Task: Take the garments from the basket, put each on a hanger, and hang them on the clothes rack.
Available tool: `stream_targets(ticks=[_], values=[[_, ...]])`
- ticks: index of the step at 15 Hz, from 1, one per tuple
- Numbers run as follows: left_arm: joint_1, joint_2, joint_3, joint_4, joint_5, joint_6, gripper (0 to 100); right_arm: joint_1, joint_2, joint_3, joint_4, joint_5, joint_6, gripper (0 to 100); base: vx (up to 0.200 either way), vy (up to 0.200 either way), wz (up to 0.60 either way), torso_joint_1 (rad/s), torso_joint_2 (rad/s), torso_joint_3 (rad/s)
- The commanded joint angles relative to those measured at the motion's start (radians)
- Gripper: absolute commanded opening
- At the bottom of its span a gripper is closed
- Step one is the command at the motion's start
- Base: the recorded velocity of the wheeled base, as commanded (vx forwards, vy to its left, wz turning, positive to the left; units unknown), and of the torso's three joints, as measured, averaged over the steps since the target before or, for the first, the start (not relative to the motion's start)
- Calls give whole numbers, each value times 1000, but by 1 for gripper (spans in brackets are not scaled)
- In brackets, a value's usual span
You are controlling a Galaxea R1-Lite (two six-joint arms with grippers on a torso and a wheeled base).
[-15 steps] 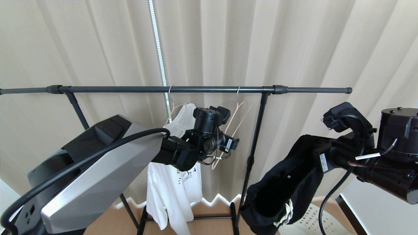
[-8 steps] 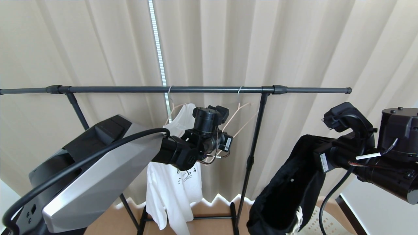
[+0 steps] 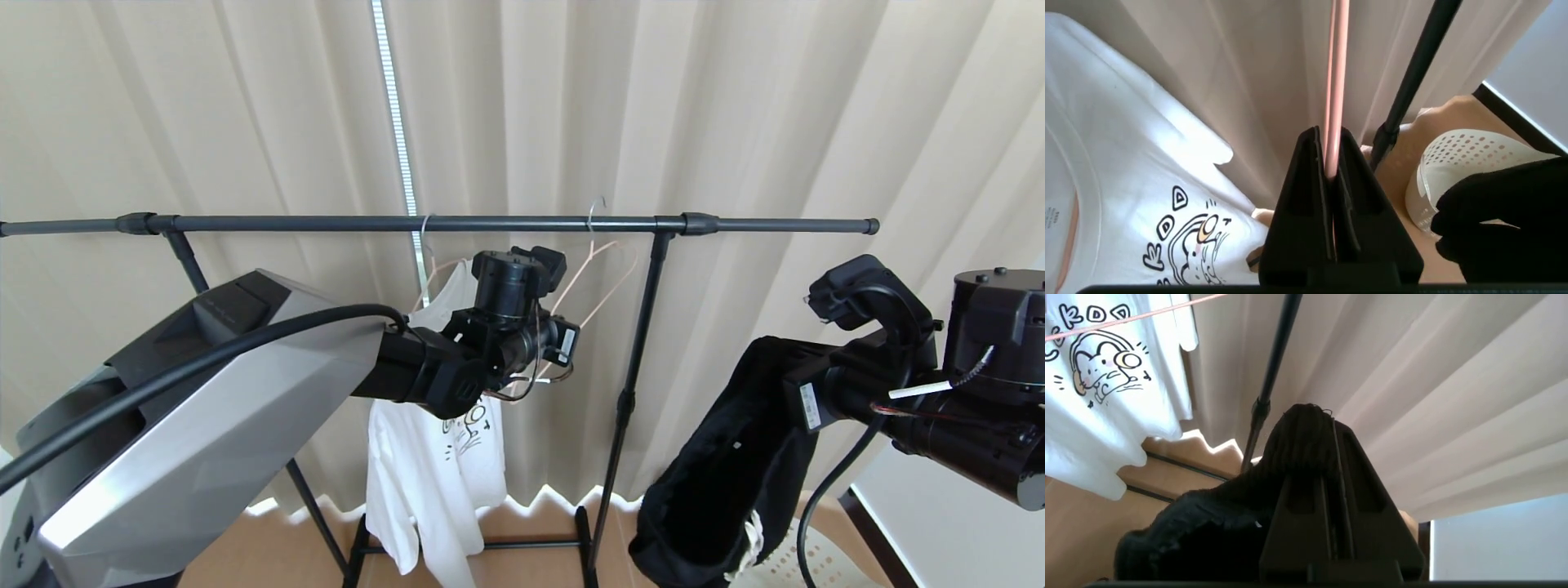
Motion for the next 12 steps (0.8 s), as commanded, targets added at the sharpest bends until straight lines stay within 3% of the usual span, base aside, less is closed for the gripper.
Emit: stream_targets(ticks=[1,5,10,12], values=[[-1,-46,29,-2,1,-13,0,0,2,0,-1,1,0,0,0,0,0,0,0,0],[-1,-94,97,-14,-1,-22,0,0,2,-2,-1,1,0,0,0,0,0,0,0,0],[-21,-348,517,-221,-1,-20,0,0,-1,-2,-1,1,0,0,0,0,0,0,0,0],[-35,-414,623,-273,-1,-20,0,0,-4,0,-1,-1,0,0,0,0,0,0,0,0]])
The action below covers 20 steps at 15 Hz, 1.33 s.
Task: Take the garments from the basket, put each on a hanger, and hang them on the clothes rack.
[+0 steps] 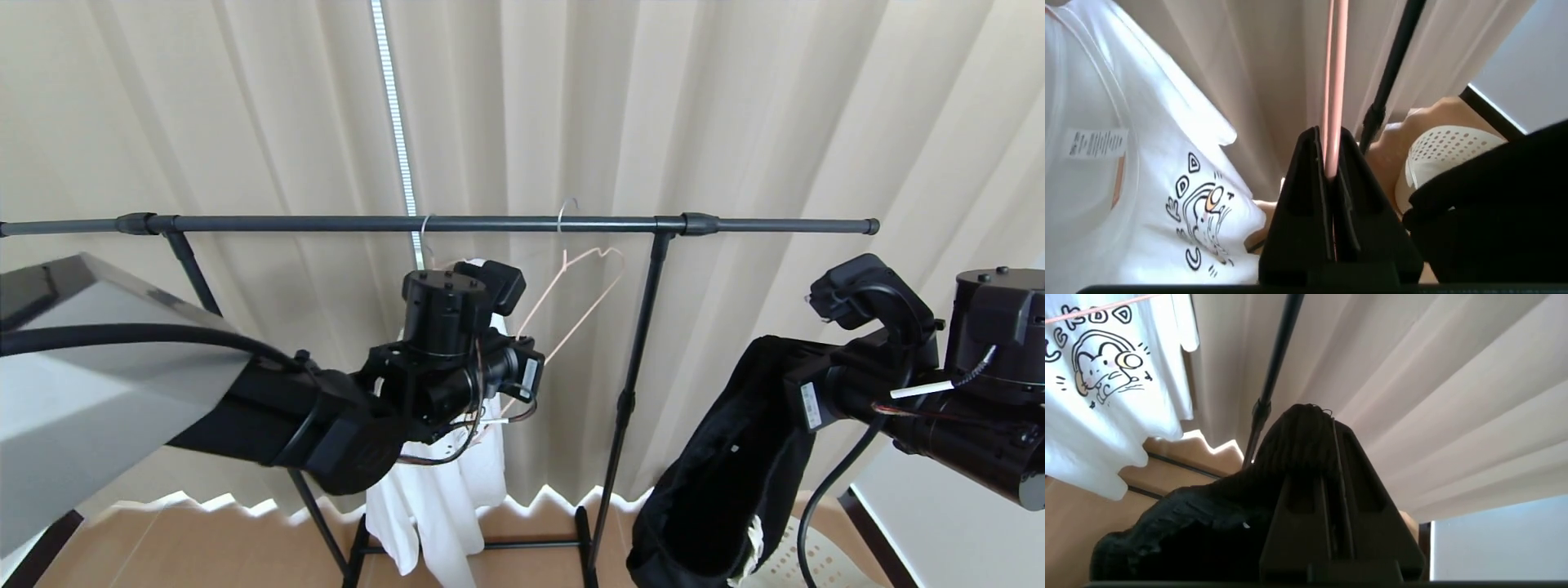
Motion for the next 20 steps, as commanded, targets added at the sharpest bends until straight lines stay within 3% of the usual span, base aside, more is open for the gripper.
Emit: stream_targets(ticks=[1,3,4,6,9,12,15,18,20], values=[[-30,-175,191,-71,0,-1,0,2,-4,2,0,0,0,0,0,0,0,0,0,0],[-46,-260,355,-125,0,-2,0,2,-14,3,0,-11,0,0,0,0,0,0,0,0],[-46,-271,385,-137,-1,-2,0,4,-17,3,0,-14,0,0,0,0,0,0,0,0],[-64,-317,567,-300,0,-1,0,10,-27,3,1,-36,-3,0,0,0,0,0,0,0],[-96,-382,719,-403,-10,8,0,30,-33,-4,1,-98,-5,0,0,0,0,0,0,0],[-116,-414,770,-407,-23,24,0,30,-18,-15,1,-171,-37,0,0,0,0,0,0,0],[-136,-409,811,-407,-119,39,0,31,29,-30,0,-273,-37,0,0,0,0,0,0,0],[-145,-408,839,-418,-147,73,0,31,57,-55,1,-341,-39,0,0,0,0,0,0,0],[-164,-406,860,-456,-148,73,0,27,83,-59,0,-347,-40,0,0,0,0,0,0,0]])
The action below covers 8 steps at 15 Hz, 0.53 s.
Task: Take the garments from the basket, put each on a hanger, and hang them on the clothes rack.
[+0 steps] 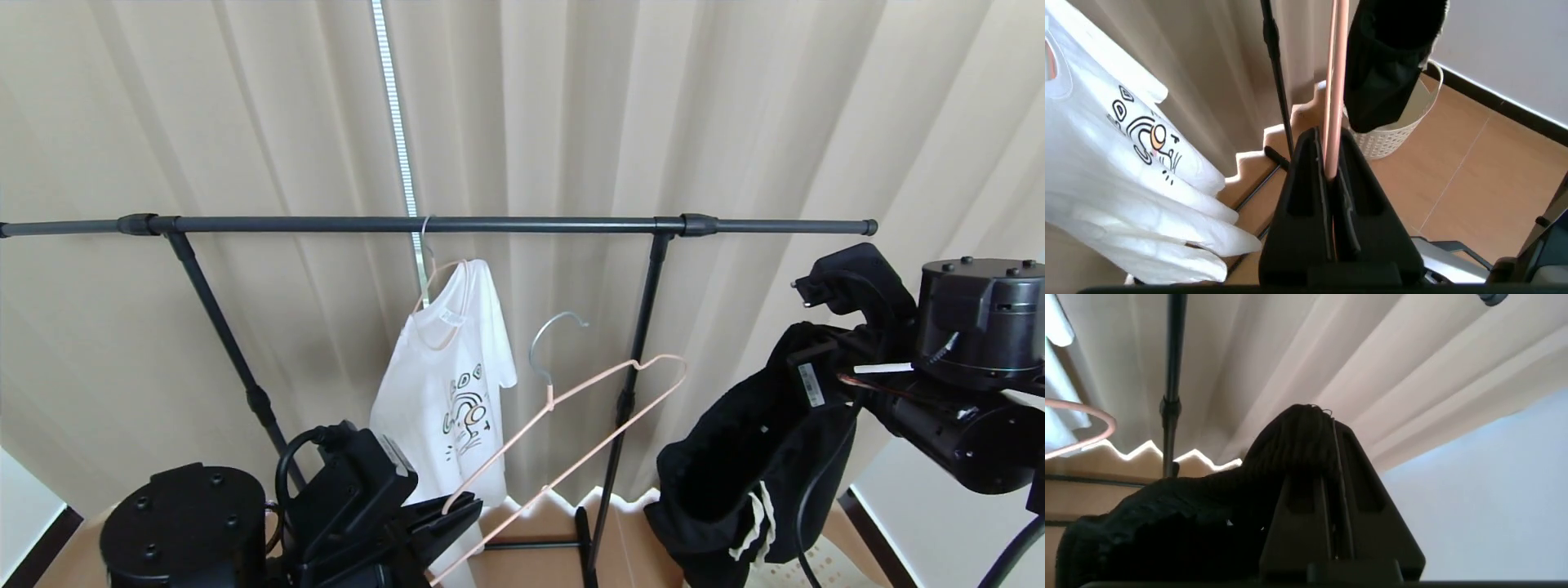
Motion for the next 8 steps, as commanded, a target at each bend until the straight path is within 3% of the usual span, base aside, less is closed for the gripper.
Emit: stream_targets(ticks=[1,2,5,8], values=[[-16,7,20,-20,-1,0,0,-6,47,-14,-1,-9,-1,0,0,0,0,0,0,0],[-37,7,28,-31,-1,0,0,-6,82,-25,-4,-46,2,0,0,0,0,0,0,0],[-77,39,37,-49,-1,-7,0,-1,122,-28,-90,-65,2,0,0,0,0,0,0,0],[-94,89,52,-131,0,-8,0,10,133,-25,-119,-72,2,0,0,0,0,0,0,0]])
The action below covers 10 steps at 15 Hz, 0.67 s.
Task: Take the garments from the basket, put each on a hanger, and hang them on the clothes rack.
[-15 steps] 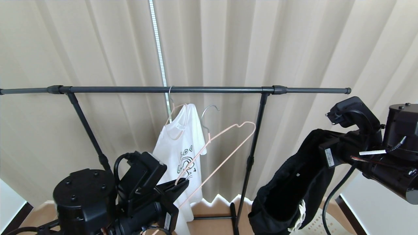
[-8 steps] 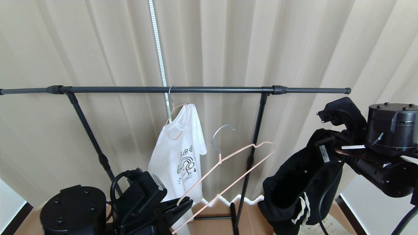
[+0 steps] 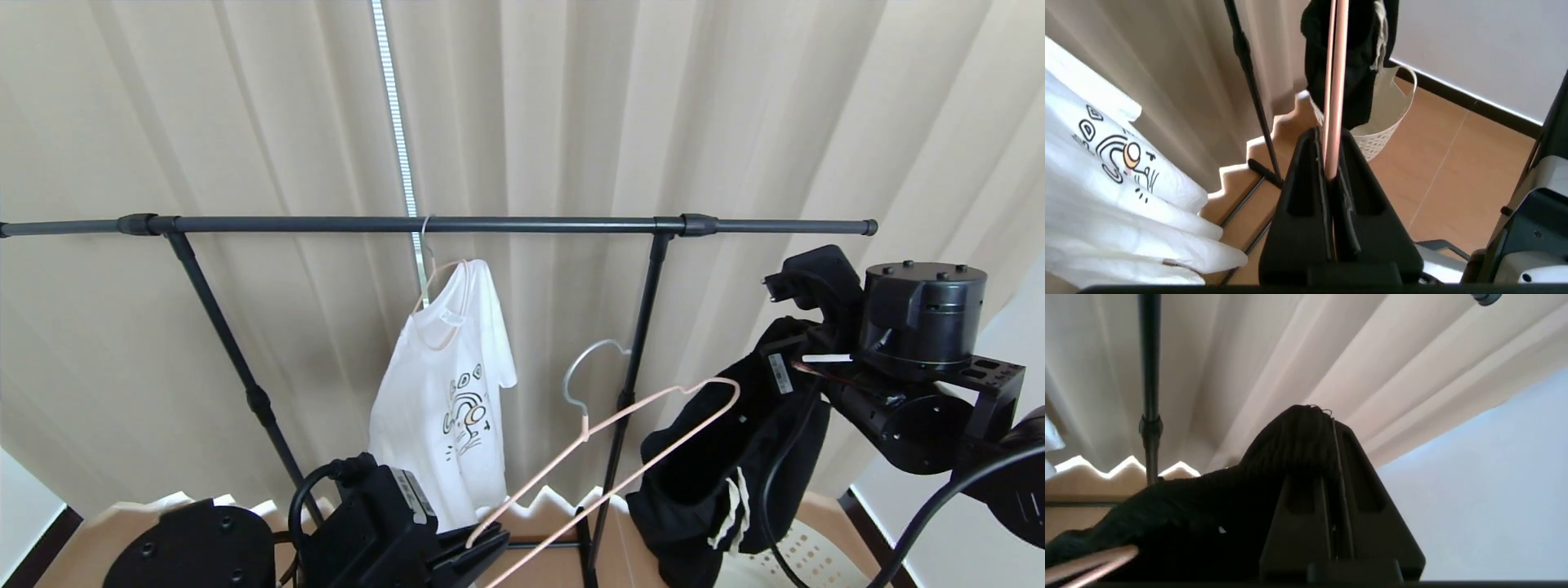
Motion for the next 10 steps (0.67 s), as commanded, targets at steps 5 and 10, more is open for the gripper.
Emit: stream_targets(ticks=[5,10], values=[[-8,114,16,-107,4,-4,0,86,9,12,0,-26,1,0,0,0,0,0,0,0],[-5,174,19,-197,11,-5,0,179,-25,31,7,-52,6,0,0,0,0,0,0,0]])
